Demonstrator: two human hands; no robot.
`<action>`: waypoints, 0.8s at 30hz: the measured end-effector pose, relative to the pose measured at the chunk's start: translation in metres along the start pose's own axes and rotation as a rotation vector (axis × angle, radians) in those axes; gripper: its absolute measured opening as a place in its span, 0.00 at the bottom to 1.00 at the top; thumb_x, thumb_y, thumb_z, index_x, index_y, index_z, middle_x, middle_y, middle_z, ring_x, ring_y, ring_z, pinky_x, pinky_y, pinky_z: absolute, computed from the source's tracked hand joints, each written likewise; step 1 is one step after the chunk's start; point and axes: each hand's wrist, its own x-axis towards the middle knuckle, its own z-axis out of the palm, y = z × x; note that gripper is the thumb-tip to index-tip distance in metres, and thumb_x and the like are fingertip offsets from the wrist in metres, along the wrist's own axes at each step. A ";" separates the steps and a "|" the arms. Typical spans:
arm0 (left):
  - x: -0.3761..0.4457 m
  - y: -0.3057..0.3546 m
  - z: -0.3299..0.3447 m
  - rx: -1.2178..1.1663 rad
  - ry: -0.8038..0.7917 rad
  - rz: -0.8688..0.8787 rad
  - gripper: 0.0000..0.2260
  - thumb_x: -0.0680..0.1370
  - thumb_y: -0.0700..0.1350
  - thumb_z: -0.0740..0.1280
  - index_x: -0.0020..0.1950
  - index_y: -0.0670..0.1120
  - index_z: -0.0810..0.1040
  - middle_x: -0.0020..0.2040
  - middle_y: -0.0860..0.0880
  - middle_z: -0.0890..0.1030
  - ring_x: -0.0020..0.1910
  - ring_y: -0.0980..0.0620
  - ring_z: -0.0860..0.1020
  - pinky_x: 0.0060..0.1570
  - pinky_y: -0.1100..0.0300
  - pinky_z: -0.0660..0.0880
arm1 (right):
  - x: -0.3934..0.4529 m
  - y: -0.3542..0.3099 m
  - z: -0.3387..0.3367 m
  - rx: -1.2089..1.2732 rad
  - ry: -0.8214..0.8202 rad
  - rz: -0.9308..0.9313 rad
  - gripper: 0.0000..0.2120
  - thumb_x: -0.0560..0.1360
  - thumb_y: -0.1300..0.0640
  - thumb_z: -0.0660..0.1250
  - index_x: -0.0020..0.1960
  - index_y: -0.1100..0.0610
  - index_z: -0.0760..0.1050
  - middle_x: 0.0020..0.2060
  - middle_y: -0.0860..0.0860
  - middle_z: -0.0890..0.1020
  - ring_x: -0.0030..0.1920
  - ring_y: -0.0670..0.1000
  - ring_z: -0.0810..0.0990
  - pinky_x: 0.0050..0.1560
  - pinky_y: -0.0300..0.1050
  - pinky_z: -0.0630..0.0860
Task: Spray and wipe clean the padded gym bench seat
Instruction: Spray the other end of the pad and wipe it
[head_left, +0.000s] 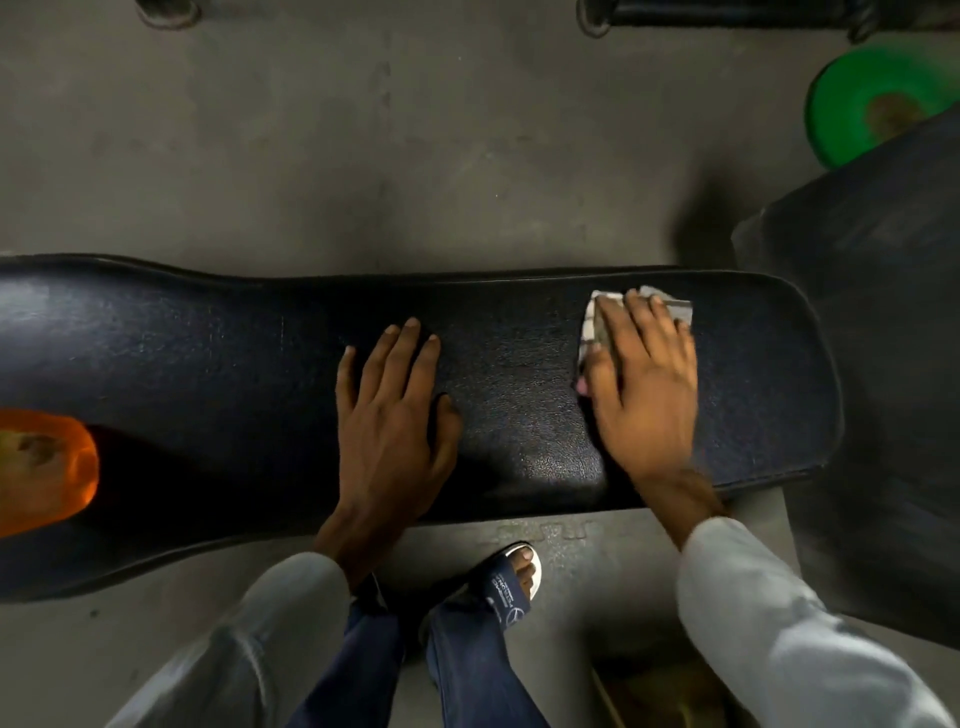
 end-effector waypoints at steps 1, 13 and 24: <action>0.000 0.003 0.001 -0.014 0.013 -0.017 0.27 0.82 0.50 0.62 0.81 0.45 0.70 0.84 0.44 0.66 0.84 0.44 0.61 0.84 0.38 0.51 | 0.007 -0.015 0.006 -0.012 0.045 0.097 0.25 0.86 0.47 0.56 0.83 0.48 0.66 0.83 0.53 0.68 0.85 0.56 0.62 0.86 0.60 0.54; -0.012 -0.030 -0.016 0.065 -0.025 -0.018 0.26 0.85 0.54 0.58 0.83 0.46 0.67 0.86 0.45 0.62 0.86 0.45 0.57 0.84 0.37 0.51 | -0.060 -0.059 0.024 0.019 -0.194 -0.465 0.26 0.85 0.47 0.61 0.83 0.47 0.66 0.84 0.50 0.66 0.86 0.53 0.58 0.87 0.59 0.53; -0.011 -0.031 -0.023 -0.175 0.096 -0.091 0.24 0.84 0.47 0.60 0.81 0.45 0.70 0.83 0.46 0.68 0.83 0.47 0.64 0.84 0.43 0.55 | -0.006 -0.147 0.051 0.071 -0.076 -0.231 0.26 0.85 0.47 0.56 0.81 0.51 0.69 0.82 0.54 0.69 0.85 0.57 0.63 0.85 0.62 0.57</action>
